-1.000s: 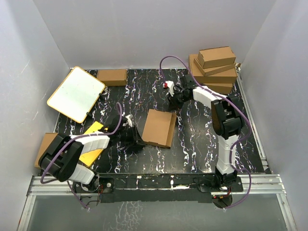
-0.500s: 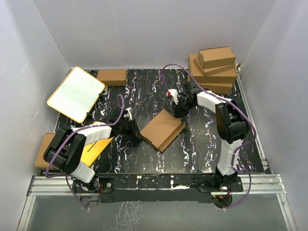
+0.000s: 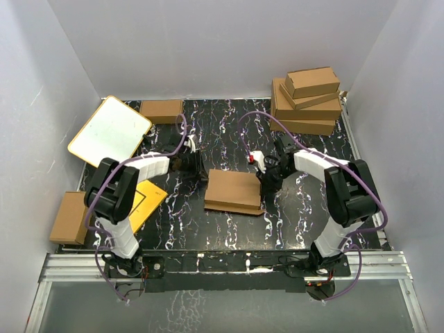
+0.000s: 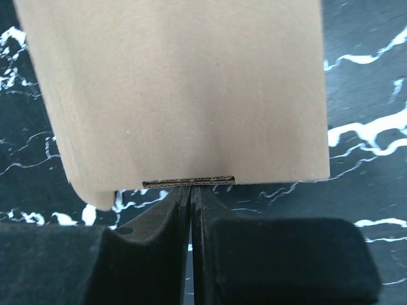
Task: Fold the paper box
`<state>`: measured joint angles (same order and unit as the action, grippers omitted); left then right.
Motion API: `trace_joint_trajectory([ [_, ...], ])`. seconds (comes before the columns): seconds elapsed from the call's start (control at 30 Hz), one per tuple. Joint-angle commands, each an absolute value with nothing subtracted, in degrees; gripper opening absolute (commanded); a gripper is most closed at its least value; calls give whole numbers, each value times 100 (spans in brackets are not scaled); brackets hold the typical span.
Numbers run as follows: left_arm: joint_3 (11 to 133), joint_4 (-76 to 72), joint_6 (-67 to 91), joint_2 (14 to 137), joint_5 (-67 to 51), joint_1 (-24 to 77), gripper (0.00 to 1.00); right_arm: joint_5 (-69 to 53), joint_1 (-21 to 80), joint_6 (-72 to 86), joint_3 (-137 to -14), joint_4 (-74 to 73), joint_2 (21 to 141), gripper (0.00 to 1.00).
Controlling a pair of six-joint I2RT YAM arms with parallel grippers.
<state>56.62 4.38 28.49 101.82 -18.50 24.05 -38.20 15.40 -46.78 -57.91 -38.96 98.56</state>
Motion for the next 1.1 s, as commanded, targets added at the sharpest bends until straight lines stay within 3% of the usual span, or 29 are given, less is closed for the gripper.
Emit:
trace_joint_trajectory([
  [0.0,6298,659,2546,10714,-2391,2427,36,-4374,1656,-4899,-5605,-3769,9447,12],
  [0.4,8204,1373,2068,12045,-2802,2413,37,-4729,2361,-4989,-5363,-3717,9251,17],
  [0.63,8565,1776,1705,11590,-1862,2113,45,-4674,2562,-5220,-5428,-4044,9128,21],
  [0.83,7602,1197,1321,9879,-1376,1873,56,-5025,2541,-5684,-5359,-4420,8458,27],
  [1.07,4434,-1799,1595,7010,-2876,2137,71,-5634,2330,-5061,-5783,-4056,8051,41],
])
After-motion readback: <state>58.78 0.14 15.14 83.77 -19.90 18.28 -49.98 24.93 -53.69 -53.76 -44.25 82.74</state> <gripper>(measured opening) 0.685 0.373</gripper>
